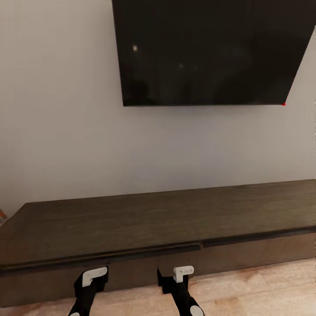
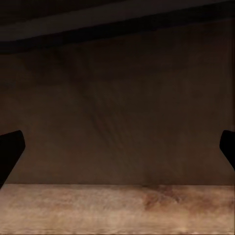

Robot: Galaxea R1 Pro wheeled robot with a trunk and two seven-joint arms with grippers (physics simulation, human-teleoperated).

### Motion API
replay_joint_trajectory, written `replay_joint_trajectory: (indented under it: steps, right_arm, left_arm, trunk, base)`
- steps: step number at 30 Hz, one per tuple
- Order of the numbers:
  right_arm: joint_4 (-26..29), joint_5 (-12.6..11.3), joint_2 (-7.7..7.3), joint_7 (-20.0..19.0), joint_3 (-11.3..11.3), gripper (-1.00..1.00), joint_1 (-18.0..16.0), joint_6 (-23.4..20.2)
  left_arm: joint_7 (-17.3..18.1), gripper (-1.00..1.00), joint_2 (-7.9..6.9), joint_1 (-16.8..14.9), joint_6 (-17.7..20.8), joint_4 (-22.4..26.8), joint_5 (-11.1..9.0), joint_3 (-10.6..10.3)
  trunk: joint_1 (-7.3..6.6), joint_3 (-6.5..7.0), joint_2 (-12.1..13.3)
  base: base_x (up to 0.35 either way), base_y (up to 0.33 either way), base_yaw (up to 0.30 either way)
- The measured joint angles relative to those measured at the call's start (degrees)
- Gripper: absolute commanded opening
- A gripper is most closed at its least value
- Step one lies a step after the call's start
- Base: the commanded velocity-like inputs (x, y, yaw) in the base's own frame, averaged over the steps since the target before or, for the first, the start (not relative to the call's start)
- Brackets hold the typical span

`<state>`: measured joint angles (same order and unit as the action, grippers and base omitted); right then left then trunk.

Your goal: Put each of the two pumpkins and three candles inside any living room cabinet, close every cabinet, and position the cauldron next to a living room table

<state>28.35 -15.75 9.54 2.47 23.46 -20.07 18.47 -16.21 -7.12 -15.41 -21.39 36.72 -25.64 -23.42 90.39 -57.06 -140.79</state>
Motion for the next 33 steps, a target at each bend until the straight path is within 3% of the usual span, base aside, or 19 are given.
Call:
replay_joint_trajectory:
  steps: [19,22,25,28,30,33]
  right_arm:
    - [0.1,0.0,0.00,0.0,0.0,1.00,0.0,0.0]
    - [0.7,-0.1,0.00,0.5,-0.1,1.00,0.0,-0.1]
    - [3.5,-0.3,-0.05,1.0,-0.2,1.00,0.0,-0.5]
    - [5.9,-0.5,-0.02,2.4,-0.1,1.00,0.1,-1.8]
    - [7.1,-0.5,-0.01,3.2,0.0,1.00,0.1,-3.8]
    - [10.3,-0.3,-0.02,3.9,0.2,1.00,0.2,-8.4]
  left_arm:
    - [0.1,1.00,0.00,0.0,0.0,0.4,0.0,0.0]
    - [0.2,1.00,-0.05,0.0,0.2,1.8,0.0,0.1]
    - [0.4,1.00,-0.12,0.1,0.8,6.3,0.1,0.1]
    - [0.3,1.00,-0.45,0.1,3.4,12.6,0.1,0.1]
    - [0.0,1.00,-0.51,0.2,7.4,15.3,0.1,0.2]
    - [-3.1,1.00,-0.25,0.2,15.4,19.0,0.0,0.4]
  trunk:
    - [0.01,0.00,0.0]
    - [0.00,0.00,0.0]
    - [-0.02,0.00,0.0]
    - [-0.03,0.01,0.0]
    - [-0.03,0.00,0.0]
    - [-0.03,0.00,0.0]
  base:
    - [-0.329,0.000,0.000]
    - [-0.211,0.000,0.000]
    - [-0.067,0.000,0.000]
    - [-0.024,0.000,0.000]
    - [-0.009,0.000,0.000]
    - [-0.004,0.000,0.000]
